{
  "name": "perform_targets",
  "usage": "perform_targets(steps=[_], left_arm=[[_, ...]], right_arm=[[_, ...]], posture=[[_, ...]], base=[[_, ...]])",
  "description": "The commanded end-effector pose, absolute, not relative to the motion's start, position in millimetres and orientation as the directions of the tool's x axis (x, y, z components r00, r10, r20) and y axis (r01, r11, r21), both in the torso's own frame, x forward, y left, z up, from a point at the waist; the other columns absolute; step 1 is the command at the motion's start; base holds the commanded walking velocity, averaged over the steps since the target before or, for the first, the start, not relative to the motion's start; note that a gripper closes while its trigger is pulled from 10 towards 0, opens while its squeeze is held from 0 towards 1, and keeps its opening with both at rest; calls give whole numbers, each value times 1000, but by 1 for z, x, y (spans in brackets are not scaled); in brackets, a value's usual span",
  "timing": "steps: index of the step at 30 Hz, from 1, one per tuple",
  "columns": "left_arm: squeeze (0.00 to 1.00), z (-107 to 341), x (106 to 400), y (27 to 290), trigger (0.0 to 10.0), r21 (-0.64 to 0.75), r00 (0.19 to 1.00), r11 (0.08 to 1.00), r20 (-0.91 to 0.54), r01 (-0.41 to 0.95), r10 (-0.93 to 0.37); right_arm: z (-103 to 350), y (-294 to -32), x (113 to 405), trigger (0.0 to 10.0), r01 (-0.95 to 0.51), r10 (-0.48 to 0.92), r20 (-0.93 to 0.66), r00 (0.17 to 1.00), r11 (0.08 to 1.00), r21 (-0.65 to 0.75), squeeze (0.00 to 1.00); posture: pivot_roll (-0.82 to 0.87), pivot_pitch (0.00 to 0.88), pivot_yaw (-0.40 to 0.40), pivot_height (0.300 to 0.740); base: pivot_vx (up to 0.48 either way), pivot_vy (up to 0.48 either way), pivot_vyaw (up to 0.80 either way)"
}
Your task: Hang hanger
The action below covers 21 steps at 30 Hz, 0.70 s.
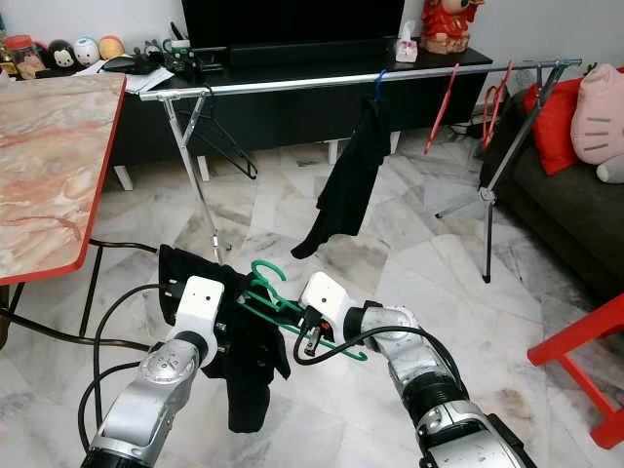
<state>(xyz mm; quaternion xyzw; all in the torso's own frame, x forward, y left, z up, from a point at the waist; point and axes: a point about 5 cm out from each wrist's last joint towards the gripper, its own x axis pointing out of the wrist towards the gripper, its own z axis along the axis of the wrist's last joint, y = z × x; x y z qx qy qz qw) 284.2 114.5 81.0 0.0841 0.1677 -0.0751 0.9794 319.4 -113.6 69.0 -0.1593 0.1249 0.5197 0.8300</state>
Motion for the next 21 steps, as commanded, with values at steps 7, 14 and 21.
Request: perform_targets(steps=[7, 14, 21], left_arm=[[0, 86, 288, 114, 0, 146, 941, 973, -314, 177, -125], [0, 86, 287, 113, 0, 143, 942, 974, -311, 176, -124], [0, 87, 289, 114, 0, 150, 945, 974, -305, 167, -115]], right_arm=[[72, -114, 319, 0, -908, 829, -370, 419, 395, -143, 0], [71, -114, 318, 0, -908, 828, -372, 418, 395, -141, 0], [70, -116, 318, 0, -908, 823, -386, 417, 394, -141, 0]], posture=[[-69, 0, -14, 740], [-70, 0, -14, 740], [-66, 0, -16, 740]], base=[[0, 0, 0], [0, 0, 0], [0, 0, 0]])
